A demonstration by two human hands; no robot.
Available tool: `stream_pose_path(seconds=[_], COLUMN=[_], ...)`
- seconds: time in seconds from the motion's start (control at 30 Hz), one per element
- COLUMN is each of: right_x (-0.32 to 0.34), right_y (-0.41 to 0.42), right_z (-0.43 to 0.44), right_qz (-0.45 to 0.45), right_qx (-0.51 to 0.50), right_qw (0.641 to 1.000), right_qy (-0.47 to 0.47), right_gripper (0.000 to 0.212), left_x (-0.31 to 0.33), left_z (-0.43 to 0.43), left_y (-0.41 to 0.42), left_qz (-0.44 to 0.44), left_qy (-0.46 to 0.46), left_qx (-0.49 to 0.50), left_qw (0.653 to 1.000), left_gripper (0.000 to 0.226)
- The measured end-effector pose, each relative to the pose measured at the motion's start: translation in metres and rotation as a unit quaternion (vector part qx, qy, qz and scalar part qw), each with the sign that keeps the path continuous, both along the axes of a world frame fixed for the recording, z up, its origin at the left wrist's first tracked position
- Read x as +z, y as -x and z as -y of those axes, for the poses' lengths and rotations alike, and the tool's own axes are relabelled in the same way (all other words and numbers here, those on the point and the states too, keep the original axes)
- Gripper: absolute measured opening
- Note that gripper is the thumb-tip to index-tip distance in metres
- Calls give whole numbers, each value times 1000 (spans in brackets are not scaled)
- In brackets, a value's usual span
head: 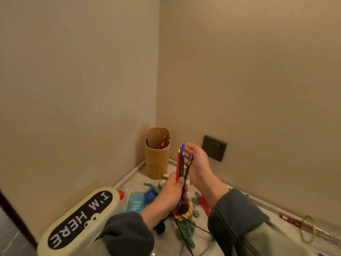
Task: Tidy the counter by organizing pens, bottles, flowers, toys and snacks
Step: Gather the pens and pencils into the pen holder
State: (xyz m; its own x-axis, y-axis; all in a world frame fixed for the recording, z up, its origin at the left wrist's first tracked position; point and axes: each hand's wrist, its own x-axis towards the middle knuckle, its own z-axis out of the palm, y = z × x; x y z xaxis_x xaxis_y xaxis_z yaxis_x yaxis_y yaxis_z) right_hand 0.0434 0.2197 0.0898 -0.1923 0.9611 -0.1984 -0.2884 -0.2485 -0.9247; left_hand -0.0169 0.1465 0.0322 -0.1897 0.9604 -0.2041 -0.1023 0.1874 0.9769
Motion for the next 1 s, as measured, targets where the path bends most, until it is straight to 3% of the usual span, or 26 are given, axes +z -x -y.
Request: stream_pose_path(seconds=[0.13, 0.17, 0.27, 0.4, 0.5, 0.63, 0.67, 0.8, 1.0], right_x=[-5, -3, 9, 41, 61, 71, 70, 50, 11], right_y=[13, 15, 22, 37, 53, 72, 75, 84, 85], right_z=[-6, -5, -5, -22, -37, -57, -60, -70, -83], right_qz=[99, 138, 224, 206, 214, 217, 215, 243, 263], right_qx=[50, 63, 92, 65, 55, 33, 27, 18, 27], right_qw=[994, 988, 955, 943, 928, 913, 913, 898, 892], right_qy=[-16, -39, -170, -255, -301, -344, -347, -367, -367], right_gripper=[63, 59, 21, 27, 20, 21, 21, 21, 24], left_x=[3, 5, 14, 36, 58, 82, 85, 83, 55], left_z=[-10, -14, -32, -62, -86, -111, -115, -122, -114], left_y=[26, 31, 52, 83, 109, 135, 139, 143, 148], left_qz=[-25, -33, -84, -215, -309, -483, -491, -443, -485], left_qy=[-32, -45, -91, -151, -163, -158, -158, -131, -157], left_qx=[31, 40, 62, 64, 70, 141, 138, 86, 67], left_qw=[999, 998, 990, 963, 934, 850, 845, 883, 857], left_gripper=[18, 19, 19, 24, 21, 19, 18, 22, 21])
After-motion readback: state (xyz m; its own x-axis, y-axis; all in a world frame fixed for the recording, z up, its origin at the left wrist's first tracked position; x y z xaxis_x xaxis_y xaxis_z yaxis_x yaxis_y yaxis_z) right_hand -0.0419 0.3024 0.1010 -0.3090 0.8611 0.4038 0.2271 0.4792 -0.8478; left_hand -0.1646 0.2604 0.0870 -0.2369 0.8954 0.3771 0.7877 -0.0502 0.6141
